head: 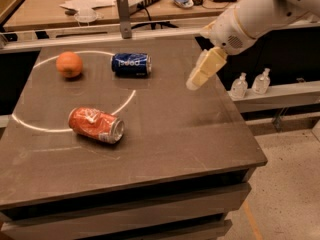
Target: Pick pepsi can
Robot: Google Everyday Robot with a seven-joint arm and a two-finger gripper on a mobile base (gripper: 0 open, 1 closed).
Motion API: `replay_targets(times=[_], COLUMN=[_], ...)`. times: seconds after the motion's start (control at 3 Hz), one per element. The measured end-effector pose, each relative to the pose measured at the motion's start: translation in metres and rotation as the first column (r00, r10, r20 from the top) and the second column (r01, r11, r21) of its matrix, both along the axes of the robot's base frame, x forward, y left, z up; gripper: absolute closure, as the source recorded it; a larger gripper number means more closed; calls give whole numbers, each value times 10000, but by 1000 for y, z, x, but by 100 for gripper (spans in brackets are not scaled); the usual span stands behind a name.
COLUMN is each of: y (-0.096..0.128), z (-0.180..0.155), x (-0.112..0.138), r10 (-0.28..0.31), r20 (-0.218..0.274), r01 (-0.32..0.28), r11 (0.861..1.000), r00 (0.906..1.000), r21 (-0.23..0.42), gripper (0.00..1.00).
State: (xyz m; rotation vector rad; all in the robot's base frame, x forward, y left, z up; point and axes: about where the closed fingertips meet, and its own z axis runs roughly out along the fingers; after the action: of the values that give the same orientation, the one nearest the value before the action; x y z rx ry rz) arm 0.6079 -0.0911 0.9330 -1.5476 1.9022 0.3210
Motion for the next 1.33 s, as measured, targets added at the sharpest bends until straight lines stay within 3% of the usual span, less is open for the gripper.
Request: replay_targets(times=[0.33, 0.67, 1.33], y=[15, 47, 102], z=[-23, -49, -69], x=[24, 54, 90], r10=[5, 232, 720], r20=[-246, -252, -317], r01=[15, -194, -646], r11=[9970, 9898, 9790], r00=[9997, 9994, 9969], r21=[779, 1411, 1932], gripper=[0, 0, 0])
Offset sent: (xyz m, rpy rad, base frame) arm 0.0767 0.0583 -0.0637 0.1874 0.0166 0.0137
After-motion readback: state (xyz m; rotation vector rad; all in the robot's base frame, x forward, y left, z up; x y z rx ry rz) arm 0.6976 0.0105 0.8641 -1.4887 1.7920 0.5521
